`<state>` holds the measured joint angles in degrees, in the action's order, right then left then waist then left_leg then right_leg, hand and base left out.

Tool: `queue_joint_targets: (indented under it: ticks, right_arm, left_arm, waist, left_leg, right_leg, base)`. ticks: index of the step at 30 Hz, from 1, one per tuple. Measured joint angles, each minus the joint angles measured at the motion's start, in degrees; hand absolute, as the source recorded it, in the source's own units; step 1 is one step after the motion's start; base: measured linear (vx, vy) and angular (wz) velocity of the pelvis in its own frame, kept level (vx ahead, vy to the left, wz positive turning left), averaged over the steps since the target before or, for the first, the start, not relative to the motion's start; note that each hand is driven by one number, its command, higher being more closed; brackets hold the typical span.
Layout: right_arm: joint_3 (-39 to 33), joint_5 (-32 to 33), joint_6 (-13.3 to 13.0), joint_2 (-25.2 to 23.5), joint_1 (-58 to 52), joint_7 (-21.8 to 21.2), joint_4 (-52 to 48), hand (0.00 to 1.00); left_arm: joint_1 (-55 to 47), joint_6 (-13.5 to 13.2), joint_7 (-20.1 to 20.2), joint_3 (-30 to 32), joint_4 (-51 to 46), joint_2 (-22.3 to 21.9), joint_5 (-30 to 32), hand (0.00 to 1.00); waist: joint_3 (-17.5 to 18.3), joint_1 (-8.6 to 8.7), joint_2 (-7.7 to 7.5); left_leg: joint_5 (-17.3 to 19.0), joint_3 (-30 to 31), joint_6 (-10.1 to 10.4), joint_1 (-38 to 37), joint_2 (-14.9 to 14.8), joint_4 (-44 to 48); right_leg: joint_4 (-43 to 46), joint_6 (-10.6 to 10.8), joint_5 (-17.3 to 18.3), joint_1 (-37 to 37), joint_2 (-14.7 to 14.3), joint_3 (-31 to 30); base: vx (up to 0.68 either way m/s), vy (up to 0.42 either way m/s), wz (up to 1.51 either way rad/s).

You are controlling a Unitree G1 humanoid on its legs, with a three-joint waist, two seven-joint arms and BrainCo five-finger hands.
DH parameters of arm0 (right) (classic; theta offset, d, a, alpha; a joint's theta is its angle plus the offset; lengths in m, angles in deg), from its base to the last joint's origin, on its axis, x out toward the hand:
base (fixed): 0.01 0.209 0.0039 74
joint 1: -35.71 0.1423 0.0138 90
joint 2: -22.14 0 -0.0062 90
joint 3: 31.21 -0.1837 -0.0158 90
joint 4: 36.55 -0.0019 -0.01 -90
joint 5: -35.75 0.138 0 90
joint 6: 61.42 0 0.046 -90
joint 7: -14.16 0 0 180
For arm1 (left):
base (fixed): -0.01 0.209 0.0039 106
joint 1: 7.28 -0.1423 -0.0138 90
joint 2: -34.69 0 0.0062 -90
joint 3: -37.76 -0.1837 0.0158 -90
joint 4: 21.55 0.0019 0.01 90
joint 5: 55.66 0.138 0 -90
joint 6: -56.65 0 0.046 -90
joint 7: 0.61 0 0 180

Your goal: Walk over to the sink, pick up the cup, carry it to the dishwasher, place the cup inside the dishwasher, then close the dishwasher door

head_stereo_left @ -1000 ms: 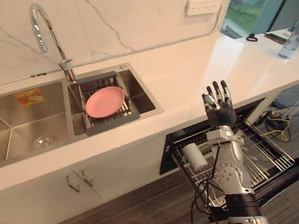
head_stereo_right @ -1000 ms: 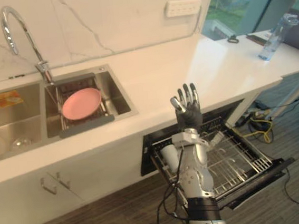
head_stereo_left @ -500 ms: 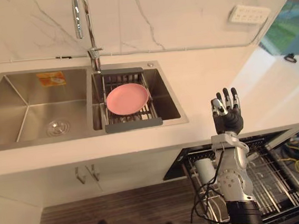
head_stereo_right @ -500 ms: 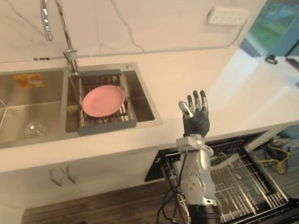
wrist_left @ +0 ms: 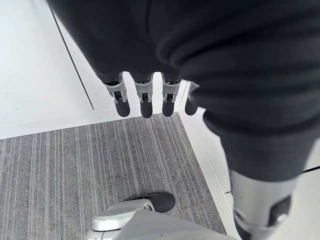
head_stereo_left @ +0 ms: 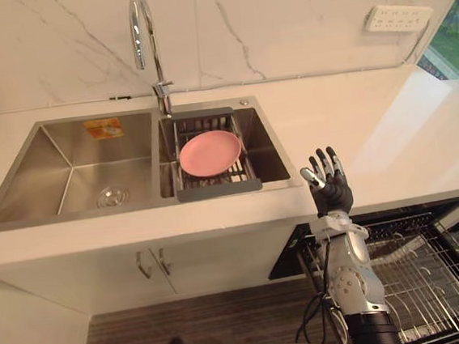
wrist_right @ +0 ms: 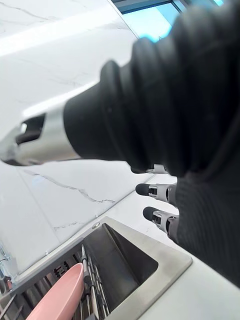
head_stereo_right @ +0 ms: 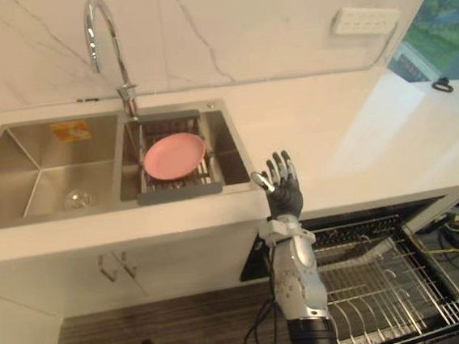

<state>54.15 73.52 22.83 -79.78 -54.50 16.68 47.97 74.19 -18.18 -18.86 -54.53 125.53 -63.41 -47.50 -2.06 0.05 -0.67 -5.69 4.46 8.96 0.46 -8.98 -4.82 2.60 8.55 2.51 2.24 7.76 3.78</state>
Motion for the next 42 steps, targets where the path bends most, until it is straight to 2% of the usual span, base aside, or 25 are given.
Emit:
queue_joint_targets:
  ticks: [3,6,8,11,13,16,21,24,26,29,33,35,36,37,38,42]
  right_arm:
    - [0.03,0.02,0.0,0.0,0.0,0.0,0.0,0.0]
    - [-0.04,0.1,-0.11,0.01,0.0,-0.07,0.0,0.0]
    - [-0.16,0.63,-0.48,0.05,0.04,-0.68,-0.01,0.0]
    - [-0.21,2.22,-1.38,0.81,0.36,-0.84,-0.34,0.0]
    - [-1.24,1.01,-2.39,2.1,1.21,-0.97,-0.48,0.0]
    - [-1.45,-1.25,-3.16,3.78,2.11,-1.14,-0.77,0.0]
    - [-1.59,-2.64,-3.52,3.79,2.56,-0.66,-3.1,0.0]
    - [-2.41,-9.29,-3.23,3.79,2.55,2.26,-3.08,0.0]
    - [-2.46,-14.37,-2.37,3.93,2.6,5.38,-3.09,0.0]
    - [-2.62,-18.03,-1.05,4.81,2.65,7.94,-3.09,0.0]
    - [-2.83,-28.94,4.12,8.79,6.25,10.22,-2.66,0.0]
    - [-2.73,-36.16,6.97,11.98,9.72,9.96,-1.44,0.0]
    - [-2.63,-38.2,7.42,12.89,10.77,9.65,-0.57,0.0]
    - [-2.53,-40.68,8.21,14.38,12.5,8.71,1.04,0.0]
    - [-2.2,-45.86,9.61,17.31,15.79,7.04,4.17,0.0]
    - [0.47,-56.4,9.99,23.15,21.42,3.11,12.23,0.0]
  left_arm:
    - [-0.04,-0.03,0.08,0.0,0.0,0.0,-0.1,0.0]
    - [-0.18,-0.18,1.97,0.47,0.09,0.13,-4.08,0.0]
    - [-0.37,-0.36,4.81,2.56,0.46,0.16,-9.86,0.0]
    - [-1.52,-1.41,9.9,5.85,1.1,0.14,-18.98,0.0]
    - [-1.82,-2.57,14.21,7.84,2.72,0.17,-25.64,0.0]
    - [-2.46,-4.28,18.04,8.95,2.95,0.31,-31.8,0.0]
    - [-2.78,-5.55,19.8,8.71,2.82,0.21,-31.58,0.0]
    - [-2.77,-6.61,17.89,6.88,2.49,0.24,-28.16,0.0]
    - [-2.82,-6.29,17.35,6.1,2.08,0.43,-28.28,0.0]
    - [-2.82,-5.73,17.2,5.95,2.05,0.64,-29.5,0.0]
    - [-2.84,-4.51,17.19,6.29,1.79,0.79,-30.49,0.0]
    - [-2.88,-4.18,17.32,7.12,1.77,0.64,-30.44,0.0]
    - [-2.96,-4.03,17.38,7.44,1.68,0.6,-30.42,0.0]
    - [-3.12,-3.82,17.49,8.07,1.26,0.54,-30.38,0.0]
    - [-3.63,-3.64,17.71,9.09,0.18,0.5,-30.29,0.0]
    - [-4.25,-3.56,17.93,10.99,-0.47,0.57,-30.33,0.0]
  waist:
    - [0.0,-0.13,0.0]
    - [-0.01,-0.44,0.01]
    - [-0.11,-0.47,-0.13]
    - [-0.6,-1.51,-0.5]
    - [-1.55,-1.75,-0.82]
    - [-2.6,-1.93,-1.2]
    - [-3.0,-1.89,-1.01]
    - [-3.26,-1.77,-0.69]
    - [-3.27,-1.94,-0.72]
    - [-3.45,-1.9,-0.94]
    - [-4.22,-2.06,-1.07]
    - [-4.43,-2.3,-1.14]
    - [-4.48,-2.39,-1.23]
    - [-4.59,-2.53,-1.41]
    - [-4.86,-2.99,-1.8]
    - [-5.8,-3.94,-3.55]
  left_leg:
    - [-0.08,0.02,0.02,0.05,0.0,0.0]
    - [-0.46,0.03,0.02,0.25,0.02,0.01]
    - [-1.06,0.01,-0.08,0.59,0.11,0.01]
    - [-1.37,-0.41,-0.17,0.47,0.07,0.0]
    - [-1.61,-3.69,-0.5,0.67,-0.43,0.0]
    - [-1.87,-4.7,-0.51,0.51,-0.21,0.0]
    - [-1.9,-4.67,-0.54,0.52,0.12,0.0]
    - [-2.18,-4.6,-0.84,0.43,0.38,0.0]
    - [-2.31,-4.56,-0.85,0.35,0.5,0.0]
    - [-2.95,-4.01,-0.81,0.27,0.61,0.02]
    - [-2.95,-3.69,-0.78,-0.52,0.71,-0.03]
    - [-2.91,-3.65,-0.78,-0.56,0.71,-0.05]
    - [-2.89,-3.63,-0.78,-0.56,0.71,-0.06]
    - [-2.87,-3.57,-0.81,-0.49,0.7,-0.07]
    - [-2.55,-3.41,-0.95,0.03,0.64,-0.08]
    - [-2.94,-2.75,-0.79,2.11,0.67,-0.08]
  right_leg:
    - [0.04,0.1,-0.08,-0.01,0.01,0.09]
    - [0.36,0.23,-0.34,-0.15,0.11,0.49]
    - [0.47,0.27,-0.36,0.11,0.28,1.61]
    - [0.62,0.37,-0.45,0.46,0.35,2.03]
    - [0.77,0.41,-0.27,0.73,0.81,3.27]
    - [1.01,0.57,0.39,0.75,1.33,3.35]
    - [1.18,0.68,0.48,1.01,1.69,3.76]
    - [1.42,0.92,1.05,1.78,2.12,4.85]
    - [2.08,0.77,1.48,1.88,2.33,5.12]
    - [2.52,1.35,1.49,2.85,2.51,6.25]
    - [2.15,1.49,1.68,4.17,2.51,6.64]
    - [1.76,1.55,1.58,4.46,2.46,6.75]
    - [1.52,1.56,1.54,4.52,2.44,6.83]
    - [0.96,1.55,1.39,4.59,2.38,7.08]
    - [-0.04,1.22,0.89,4.75,2.23,7.63]
    - [-1.45,1.16,0.75,4.67,2.15,9.74]
  base:
    - [0.0,0.0,0.0]
    - [-0.01,0.001,0.06]
    - [-0.02,0.002,0.2]
    - [-0.06,0.002,0.1]
    - [-0.09,0.002,0.25]
    - [-0.08,0.024,0.11]
    - [-0.02,0.008,0.06]
    - [0.04,0.005,0.17]
    - [0.07,0.002,0.09]
    - [0.1,-0.008,0.16]
    - [0.03,-0.005,0.07]
    - [0.0,0.0,0.0]
    - [-0.03,0.002,0.04]
    - [-0.05,0.004,0.05]
    - [-0.05,0.003,0.14]
    - [-0.02,-0.002,0.24]
